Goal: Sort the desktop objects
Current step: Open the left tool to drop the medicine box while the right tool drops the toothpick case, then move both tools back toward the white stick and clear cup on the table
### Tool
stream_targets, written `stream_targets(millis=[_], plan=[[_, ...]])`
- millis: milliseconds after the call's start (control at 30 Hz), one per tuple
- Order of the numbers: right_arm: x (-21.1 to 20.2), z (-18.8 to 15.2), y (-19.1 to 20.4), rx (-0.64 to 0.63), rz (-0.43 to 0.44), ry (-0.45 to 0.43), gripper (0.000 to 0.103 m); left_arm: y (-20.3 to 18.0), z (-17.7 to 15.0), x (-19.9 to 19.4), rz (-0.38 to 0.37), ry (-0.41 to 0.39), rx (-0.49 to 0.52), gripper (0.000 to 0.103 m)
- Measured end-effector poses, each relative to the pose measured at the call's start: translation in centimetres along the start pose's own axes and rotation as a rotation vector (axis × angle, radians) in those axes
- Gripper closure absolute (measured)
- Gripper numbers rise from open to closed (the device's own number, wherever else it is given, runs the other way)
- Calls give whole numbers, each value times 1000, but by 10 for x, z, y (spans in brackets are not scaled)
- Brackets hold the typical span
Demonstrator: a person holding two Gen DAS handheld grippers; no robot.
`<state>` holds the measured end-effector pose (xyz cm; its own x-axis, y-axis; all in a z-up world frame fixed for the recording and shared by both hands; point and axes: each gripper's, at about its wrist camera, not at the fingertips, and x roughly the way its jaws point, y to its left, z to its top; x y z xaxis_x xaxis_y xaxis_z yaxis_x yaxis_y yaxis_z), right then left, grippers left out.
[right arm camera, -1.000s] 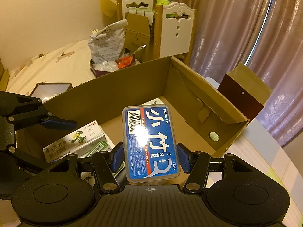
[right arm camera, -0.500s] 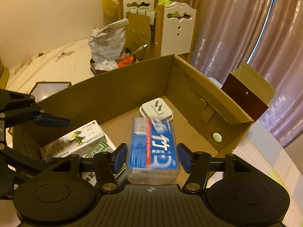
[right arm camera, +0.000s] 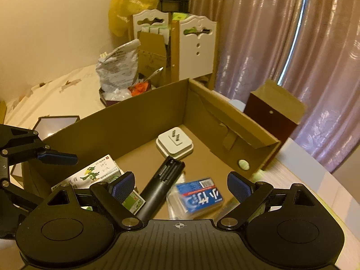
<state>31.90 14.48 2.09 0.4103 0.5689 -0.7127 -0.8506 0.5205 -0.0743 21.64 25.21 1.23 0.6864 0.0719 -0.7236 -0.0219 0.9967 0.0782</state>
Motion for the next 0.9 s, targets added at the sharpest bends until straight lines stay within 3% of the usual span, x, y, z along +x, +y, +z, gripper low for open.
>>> stream_targets(millis=[433,800,900], plan=[[-60,-36,-26,100,-69,-40,11,-19,6,-18,0,-26,40,52],[-106,-120,-65,231,-151,41,11,-49,14,-39,-2,-72,85,51],[-120,-148,-76,268,-177,73,11,-61,20,-47,-6,-97,98,46]])
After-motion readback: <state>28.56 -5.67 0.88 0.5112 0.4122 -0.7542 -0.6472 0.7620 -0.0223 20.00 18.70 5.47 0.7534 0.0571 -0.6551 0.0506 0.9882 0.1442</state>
